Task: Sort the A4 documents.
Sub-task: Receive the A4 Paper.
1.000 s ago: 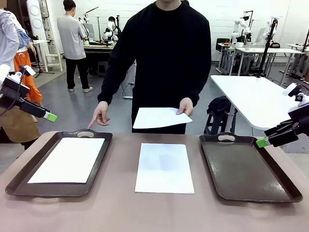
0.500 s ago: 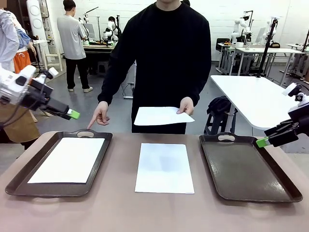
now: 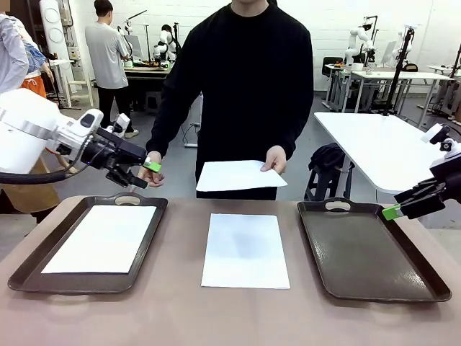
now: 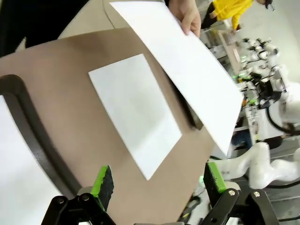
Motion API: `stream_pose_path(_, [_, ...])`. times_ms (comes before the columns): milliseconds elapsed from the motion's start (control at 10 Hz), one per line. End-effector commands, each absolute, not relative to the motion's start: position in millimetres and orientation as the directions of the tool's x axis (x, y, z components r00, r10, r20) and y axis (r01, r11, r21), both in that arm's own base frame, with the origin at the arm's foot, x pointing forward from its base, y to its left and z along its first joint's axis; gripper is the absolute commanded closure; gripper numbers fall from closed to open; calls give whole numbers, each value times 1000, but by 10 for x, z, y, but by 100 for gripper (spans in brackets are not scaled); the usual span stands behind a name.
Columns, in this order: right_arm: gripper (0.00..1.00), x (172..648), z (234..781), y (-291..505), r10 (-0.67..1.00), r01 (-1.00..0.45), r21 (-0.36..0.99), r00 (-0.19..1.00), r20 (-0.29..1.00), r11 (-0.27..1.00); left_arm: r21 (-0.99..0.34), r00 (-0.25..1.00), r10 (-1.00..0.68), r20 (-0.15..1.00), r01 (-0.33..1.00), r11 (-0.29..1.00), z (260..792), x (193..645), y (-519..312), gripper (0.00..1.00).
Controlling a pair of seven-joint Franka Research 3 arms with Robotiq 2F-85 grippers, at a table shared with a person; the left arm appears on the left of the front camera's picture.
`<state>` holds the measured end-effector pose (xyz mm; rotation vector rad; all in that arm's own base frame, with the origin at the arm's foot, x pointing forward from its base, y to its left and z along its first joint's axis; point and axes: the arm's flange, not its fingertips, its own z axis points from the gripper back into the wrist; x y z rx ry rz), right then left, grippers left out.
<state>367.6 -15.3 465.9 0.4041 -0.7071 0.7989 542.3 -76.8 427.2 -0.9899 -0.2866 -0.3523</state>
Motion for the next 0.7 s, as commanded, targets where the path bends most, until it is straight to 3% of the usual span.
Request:
stream_pose_path(0, [0,3720,4641,-158,501,-776,76,475,724,627,-833,941,-110,319,334,441,4318,5655,-908,0])
stream_pose_path(600, [0,3720,4641,-158,501,-776,76,475,724,627,-936,997,-52,64,78,343,3980,6032,-1449,0])
